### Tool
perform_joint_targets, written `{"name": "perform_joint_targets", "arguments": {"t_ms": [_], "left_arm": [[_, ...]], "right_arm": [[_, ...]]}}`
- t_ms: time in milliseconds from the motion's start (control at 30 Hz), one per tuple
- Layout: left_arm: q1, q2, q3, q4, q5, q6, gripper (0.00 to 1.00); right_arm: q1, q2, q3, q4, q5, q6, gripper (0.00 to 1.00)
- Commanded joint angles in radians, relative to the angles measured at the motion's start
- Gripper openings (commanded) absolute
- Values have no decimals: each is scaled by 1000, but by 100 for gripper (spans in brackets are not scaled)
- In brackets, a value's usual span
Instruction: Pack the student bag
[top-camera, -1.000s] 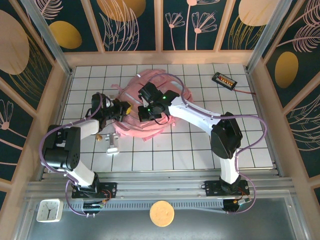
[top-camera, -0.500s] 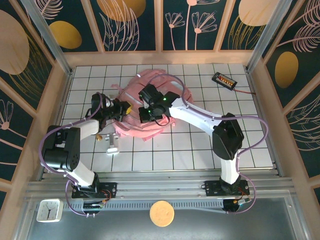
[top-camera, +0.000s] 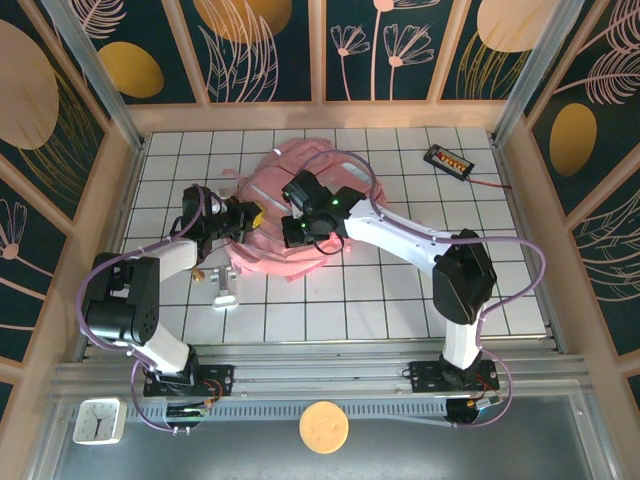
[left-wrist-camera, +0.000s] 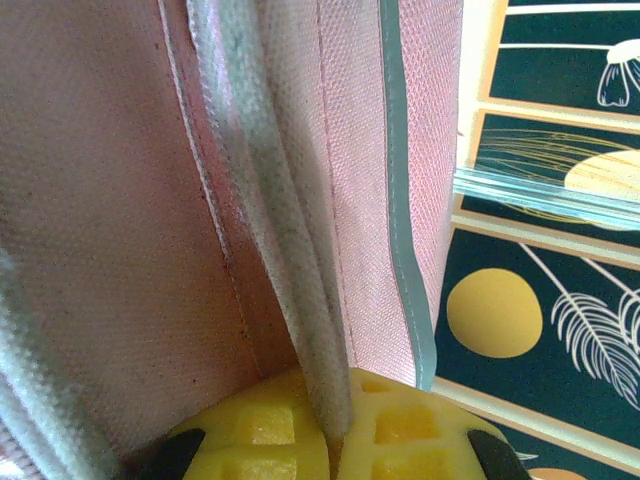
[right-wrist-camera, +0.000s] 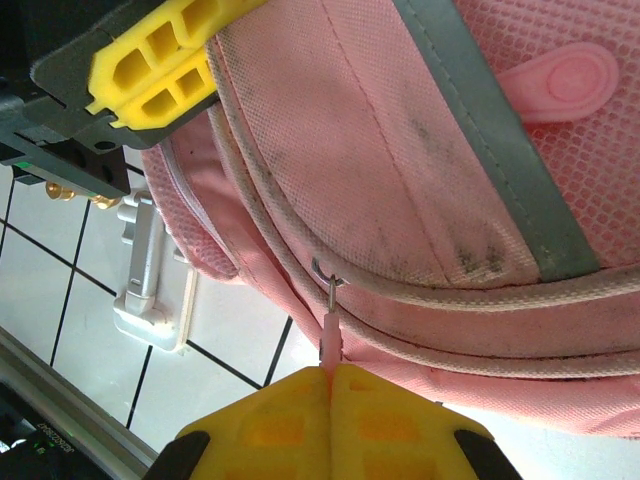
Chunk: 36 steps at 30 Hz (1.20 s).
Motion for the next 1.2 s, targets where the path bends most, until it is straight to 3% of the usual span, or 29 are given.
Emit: {"name": "perform_joint_targets", "arguments": {"t_ms": [0,367,1167], "left_arm": [[-5,-40,2,17,43,-22,0],[-2,-38,40,-57,56,56,0],[5,-19,74,-78,126,89,0]], "right_arm": [[13,-49,-24,-24,-4,-3,0],[-9,-55,-24,-41,-4,-24,0],[-31,-97,-107,-22,5,-32,0]]}}
